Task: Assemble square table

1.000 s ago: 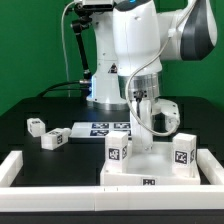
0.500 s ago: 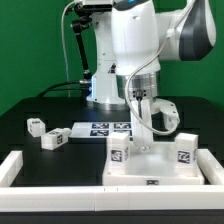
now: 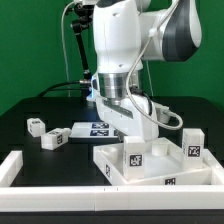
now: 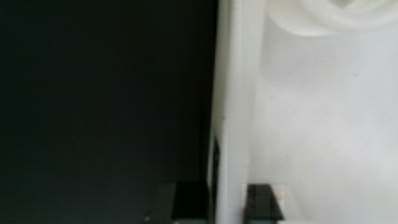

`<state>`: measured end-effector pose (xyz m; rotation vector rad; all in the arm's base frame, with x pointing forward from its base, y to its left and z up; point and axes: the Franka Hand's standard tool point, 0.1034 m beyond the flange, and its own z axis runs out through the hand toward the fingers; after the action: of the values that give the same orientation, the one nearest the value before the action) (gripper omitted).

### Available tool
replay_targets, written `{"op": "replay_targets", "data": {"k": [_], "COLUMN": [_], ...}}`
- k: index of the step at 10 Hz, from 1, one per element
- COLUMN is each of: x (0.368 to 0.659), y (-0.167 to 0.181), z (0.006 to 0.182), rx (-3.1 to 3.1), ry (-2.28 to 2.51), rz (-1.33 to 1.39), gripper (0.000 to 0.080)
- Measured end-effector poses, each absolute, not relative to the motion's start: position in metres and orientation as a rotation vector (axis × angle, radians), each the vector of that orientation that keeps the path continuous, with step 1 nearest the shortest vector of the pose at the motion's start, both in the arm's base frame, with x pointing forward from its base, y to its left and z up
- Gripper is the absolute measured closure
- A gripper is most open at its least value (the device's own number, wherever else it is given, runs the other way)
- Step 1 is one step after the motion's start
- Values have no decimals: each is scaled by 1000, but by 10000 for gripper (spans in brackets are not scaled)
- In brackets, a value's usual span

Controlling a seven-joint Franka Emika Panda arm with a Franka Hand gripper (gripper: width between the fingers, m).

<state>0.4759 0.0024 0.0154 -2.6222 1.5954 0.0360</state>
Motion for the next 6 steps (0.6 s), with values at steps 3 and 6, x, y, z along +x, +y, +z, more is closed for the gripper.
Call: {"op": "replay_targets", "data": {"k": [3, 6], "x": [473, 483], "y": [-43, -69], "z": [12, 12], "rx": [-2922, -3054], "ry": [1053, 592], "rz": [-68, -124], "gripper": [732, 736]}}
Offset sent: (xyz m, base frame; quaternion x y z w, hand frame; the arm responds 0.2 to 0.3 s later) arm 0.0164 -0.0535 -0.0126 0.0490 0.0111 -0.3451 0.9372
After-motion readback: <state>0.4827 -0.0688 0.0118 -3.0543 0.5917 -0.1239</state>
